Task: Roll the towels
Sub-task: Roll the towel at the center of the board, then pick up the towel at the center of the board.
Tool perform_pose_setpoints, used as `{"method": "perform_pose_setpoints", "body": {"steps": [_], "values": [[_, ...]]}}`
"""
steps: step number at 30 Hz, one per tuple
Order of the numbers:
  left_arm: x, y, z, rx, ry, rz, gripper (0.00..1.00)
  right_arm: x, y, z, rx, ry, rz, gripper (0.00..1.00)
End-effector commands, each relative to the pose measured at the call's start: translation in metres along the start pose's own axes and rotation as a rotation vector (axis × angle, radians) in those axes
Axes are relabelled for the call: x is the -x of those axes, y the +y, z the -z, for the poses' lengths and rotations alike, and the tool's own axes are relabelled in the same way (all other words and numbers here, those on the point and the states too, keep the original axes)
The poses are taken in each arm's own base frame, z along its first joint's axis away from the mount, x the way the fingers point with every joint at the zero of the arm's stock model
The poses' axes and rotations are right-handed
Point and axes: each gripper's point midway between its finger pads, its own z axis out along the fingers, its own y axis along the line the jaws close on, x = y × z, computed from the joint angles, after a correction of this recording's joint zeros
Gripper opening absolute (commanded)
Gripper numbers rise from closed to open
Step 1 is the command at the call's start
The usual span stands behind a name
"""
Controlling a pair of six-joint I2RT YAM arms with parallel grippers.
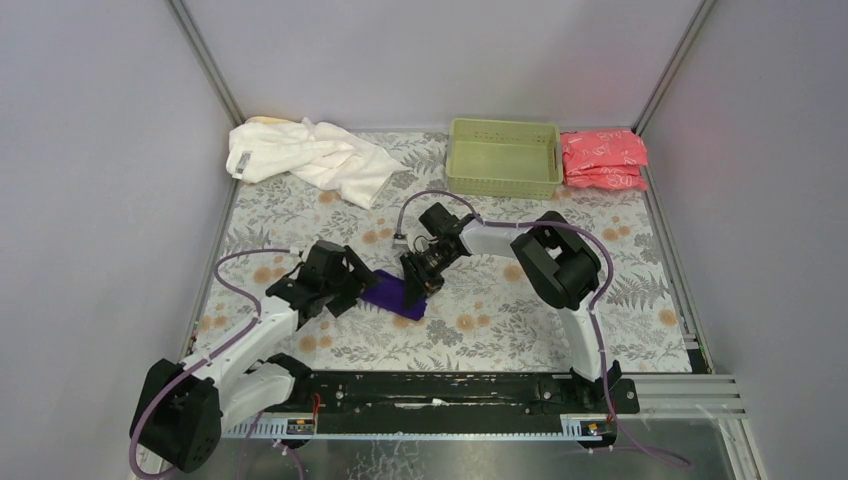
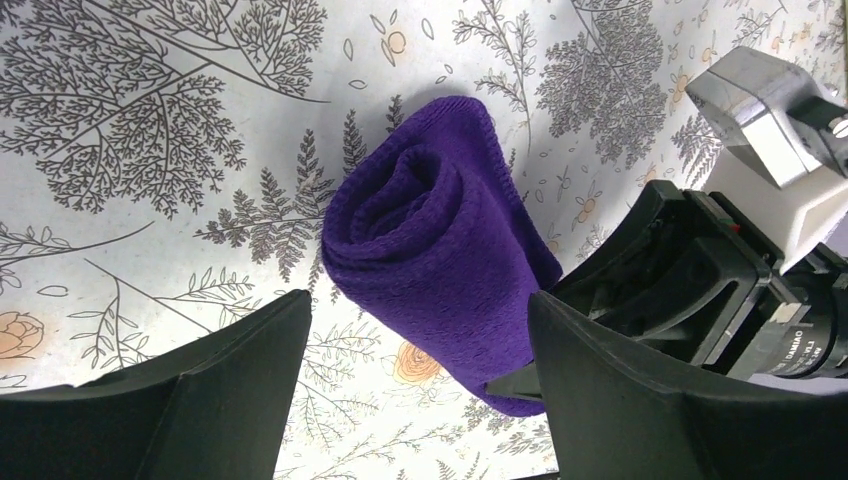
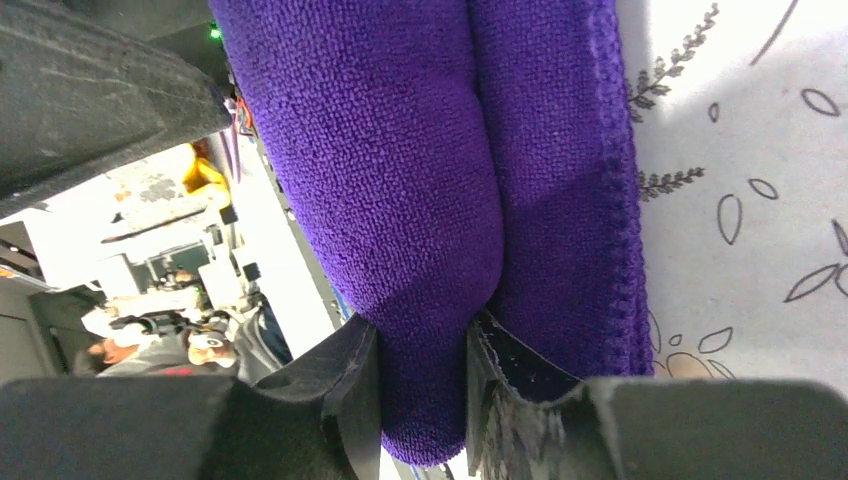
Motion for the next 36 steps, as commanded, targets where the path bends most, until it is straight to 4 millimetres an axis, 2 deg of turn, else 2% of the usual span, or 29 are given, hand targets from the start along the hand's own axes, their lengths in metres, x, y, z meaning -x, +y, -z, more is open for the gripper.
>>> {"method": "perform_pose_setpoints", "body": {"steps": [1, 8, 13, 18, 22, 27, 31, 34, 36], "values": [[-0.003, 0.010, -0.004, 0.022, 0.002, 0.024, 0.79, -0.009, -0.016, -0.008, -0.003, 0.024, -0.126, 0.21], [0.000, 0.002, -0.025, 0.012, -0.002, 0.013, 0.79, -0.011, -0.023, -0.010, -0.020, 0.018, -0.157, 0.25], [-0.002, 0.023, -0.043, 0.103, 0.002, -0.021, 0.74, -0.005, -0.023, -0.003, -0.066, -0.033, -0.106, 0.29], [-0.015, 0.045, -0.052, 0.182, 0.060, -0.060, 0.70, 0.011, -0.024, 0.030, -0.277, -0.168, 0.089, 0.43], [-0.020, 0.053, -0.052, 0.199, 0.072, -0.063, 0.68, 0.019, -0.018, 0.062, -0.468, -0.276, 0.273, 0.54], [-0.020, 0.058, -0.052, 0.223, 0.080, -0.082, 0.67, 0.026, 0.004, 0.086, -0.672, -0.377, 0.522, 0.64], [-0.020, 0.056, -0.053, 0.223, 0.088, -0.089, 0.67, 0.032, 0.028, 0.084, -0.755, -0.417, 0.746, 0.69], [-0.020, 0.053, -0.053, 0.219, 0.089, -0.095, 0.67, 0.033, 0.042, 0.069, -0.775, -0.420, 0.905, 0.73], [-0.019, 0.052, -0.053, 0.216, 0.090, -0.097, 0.67, 0.033, 0.043, 0.059, -0.782, -0.408, 0.978, 0.78]]}}
